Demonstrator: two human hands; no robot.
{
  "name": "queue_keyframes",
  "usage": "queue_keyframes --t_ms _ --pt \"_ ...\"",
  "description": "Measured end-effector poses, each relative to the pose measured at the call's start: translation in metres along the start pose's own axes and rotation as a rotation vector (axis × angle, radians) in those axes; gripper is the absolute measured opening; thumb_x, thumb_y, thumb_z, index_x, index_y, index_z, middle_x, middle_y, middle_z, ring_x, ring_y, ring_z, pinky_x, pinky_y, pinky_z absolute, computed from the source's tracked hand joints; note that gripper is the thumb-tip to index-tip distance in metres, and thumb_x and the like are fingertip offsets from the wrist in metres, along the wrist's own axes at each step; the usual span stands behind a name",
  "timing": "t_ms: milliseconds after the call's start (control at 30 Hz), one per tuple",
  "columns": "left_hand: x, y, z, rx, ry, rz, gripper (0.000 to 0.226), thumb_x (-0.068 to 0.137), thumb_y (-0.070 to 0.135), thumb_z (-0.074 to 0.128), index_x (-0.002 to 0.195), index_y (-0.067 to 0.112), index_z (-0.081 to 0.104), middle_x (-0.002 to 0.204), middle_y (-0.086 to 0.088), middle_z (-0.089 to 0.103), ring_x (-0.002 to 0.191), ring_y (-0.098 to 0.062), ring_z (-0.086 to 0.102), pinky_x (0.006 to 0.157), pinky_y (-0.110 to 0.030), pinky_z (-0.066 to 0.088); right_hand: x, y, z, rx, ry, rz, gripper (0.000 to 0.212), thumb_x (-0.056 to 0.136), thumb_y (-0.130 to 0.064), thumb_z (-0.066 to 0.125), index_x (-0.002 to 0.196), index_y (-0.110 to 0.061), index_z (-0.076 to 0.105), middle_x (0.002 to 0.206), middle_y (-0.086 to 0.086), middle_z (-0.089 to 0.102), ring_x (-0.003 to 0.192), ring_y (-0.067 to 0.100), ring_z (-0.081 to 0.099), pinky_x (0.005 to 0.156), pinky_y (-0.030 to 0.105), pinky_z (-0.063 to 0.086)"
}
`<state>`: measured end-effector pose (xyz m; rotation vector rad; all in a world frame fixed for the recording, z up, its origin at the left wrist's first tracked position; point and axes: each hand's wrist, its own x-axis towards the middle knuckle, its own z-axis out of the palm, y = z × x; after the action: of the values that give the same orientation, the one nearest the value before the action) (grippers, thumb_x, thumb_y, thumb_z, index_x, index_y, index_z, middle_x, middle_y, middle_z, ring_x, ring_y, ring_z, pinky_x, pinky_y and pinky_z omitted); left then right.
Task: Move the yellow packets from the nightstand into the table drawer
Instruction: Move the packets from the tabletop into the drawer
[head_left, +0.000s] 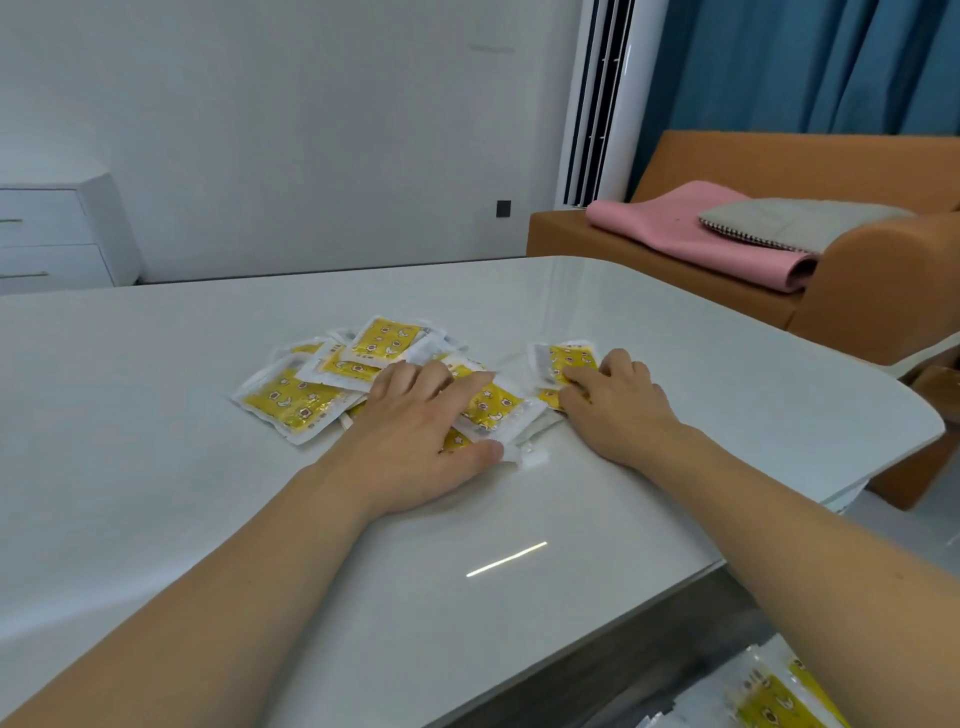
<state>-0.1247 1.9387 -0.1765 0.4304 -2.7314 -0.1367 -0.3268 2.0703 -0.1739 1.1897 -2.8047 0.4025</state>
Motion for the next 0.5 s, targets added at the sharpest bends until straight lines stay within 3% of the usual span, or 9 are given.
queue_keyframes --t_ms 100,200,300,367,433,500 --pt "0.000 -0.001 0.000 -0.047 -0.021 -0.006 0.094 0.062 0.091 0.024 0.139 0.039 0.042 0.129 0.012 0.030 0.135 -0.015 0.015 0.120 -0.036 0.001 -0.012 0.013 0.000 0.059 -0.031 -0.049 0.049 0.093 -0.057 0.037 0.127 -0.025 0.051 0.145 0.002 0.036 0.134 0.024 0.033 0.111 0.046 0.028" --pt "-0.003 0.003 -0.003 -0.077 -0.034 0.058 0.085 0.061 0.091 0.033 0.122 0.033 0.047 0.150 0.010 0.026 0.147 -0.008 0.005 0.119 -0.033 -0.015 -0.029 0.018 -0.006 0.084 -0.021 -0.041 0.041 0.092 -0.061 0.037 0.103 -0.024 0.051 0.116 -0.003 0.053 0.115 0.022 0.049 0.100 0.045 0.036" --pt "-0.011 0.011 -0.006 -0.039 -0.052 0.068 0.074 0.071 0.083 0.032 0.118 0.028 0.046 0.142 0.010 0.045 0.146 -0.008 0.019 0.117 -0.027 -0.016 -0.054 0.019 -0.013 0.070 0.053 -0.040 0.040 0.094 -0.061 0.034 0.091 -0.025 0.050 0.100 -0.005 0.050 0.103 0.024 0.052 0.090 0.043 0.042" --pt "-0.019 0.017 -0.008 0.032 -0.055 0.096 0.072 0.080 0.076 0.024 0.131 0.028 0.042 0.141 0.011 0.046 0.145 -0.011 0.021 0.119 -0.031 -0.015 -0.070 0.020 -0.017 0.068 0.054 -0.034 0.038 0.096 -0.059 0.036 0.101 -0.025 0.053 0.108 -0.003 0.051 0.107 0.025 0.049 0.092 0.043 0.042" --pt "-0.030 0.021 -0.010 0.109 -0.111 0.124 0.080 0.083 0.073 0.013 0.145 0.028 0.033 0.154 0.010 0.034 0.149 -0.013 0.013 0.120 -0.038 -0.013 -0.085 0.023 -0.020 0.062 0.035 -0.023 0.042 0.096 -0.057 0.036 0.125 -0.029 0.049 0.122 0.000 0.047 0.117 0.027 0.041 0.100 0.042 0.038" --pt "-0.044 0.027 -0.012 0.043 -0.183 0.104 0.082 0.083 0.077 0.010 0.148 0.031 0.030 0.158 0.014 0.023 0.149 -0.010 0.004 0.121 -0.036 -0.012 -0.100 0.024 -0.023 0.072 0.021 0.001 0.046 0.097 -0.057 0.036 0.135 -0.034 0.045 0.126 0.001 0.041 0.123 0.028 0.032 0.106 0.040 0.031"
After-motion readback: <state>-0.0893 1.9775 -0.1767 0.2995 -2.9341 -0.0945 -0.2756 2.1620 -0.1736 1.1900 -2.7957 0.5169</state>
